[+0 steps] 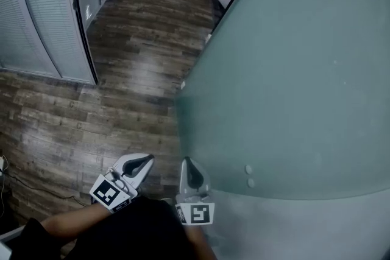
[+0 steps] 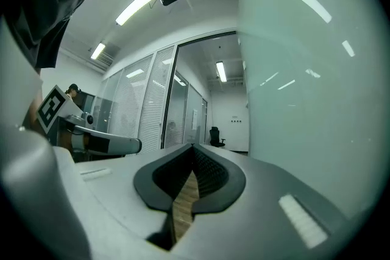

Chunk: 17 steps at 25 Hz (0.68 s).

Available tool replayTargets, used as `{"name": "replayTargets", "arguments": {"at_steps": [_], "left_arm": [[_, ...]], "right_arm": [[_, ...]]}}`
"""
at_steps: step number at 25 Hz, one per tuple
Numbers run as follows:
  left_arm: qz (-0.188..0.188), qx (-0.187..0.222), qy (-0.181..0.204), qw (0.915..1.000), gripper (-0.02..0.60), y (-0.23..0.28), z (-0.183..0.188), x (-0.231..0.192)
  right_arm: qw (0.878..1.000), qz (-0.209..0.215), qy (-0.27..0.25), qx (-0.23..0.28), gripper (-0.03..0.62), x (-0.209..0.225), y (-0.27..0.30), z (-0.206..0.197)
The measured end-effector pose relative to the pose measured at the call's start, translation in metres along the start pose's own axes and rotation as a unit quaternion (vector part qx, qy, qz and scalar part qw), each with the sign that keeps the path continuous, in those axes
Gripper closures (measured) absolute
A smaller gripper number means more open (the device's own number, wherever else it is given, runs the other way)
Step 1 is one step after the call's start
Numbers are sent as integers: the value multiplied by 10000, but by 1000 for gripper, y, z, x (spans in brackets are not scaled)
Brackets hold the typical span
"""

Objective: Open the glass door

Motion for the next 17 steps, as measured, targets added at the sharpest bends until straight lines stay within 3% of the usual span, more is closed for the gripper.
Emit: {"name": "replayTargets", "arguments": {"at_steps": [5,11,17], "left_arm": [[281,-63,165,9994,581,-13,7,-19],[354,-99,259,9990,581,-26,6,-34],[405,-277,-71,9988,581,-30,-2,-46]], "right_arm": [[9999,67,38,115,594,-13,14,-2],[9999,104,65,114,594,-25,28,-5],[9997,139,81,166,594,-31,37,-6]]}}
Point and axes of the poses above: the fingertips, and each gripper's own axes: y forward along the fingers, x to its right, z out of its top, the point moved 5 cm from there along -y, backward along the fingers, and after that the axes turned 7 degrees about z, right-handed, at the moved point
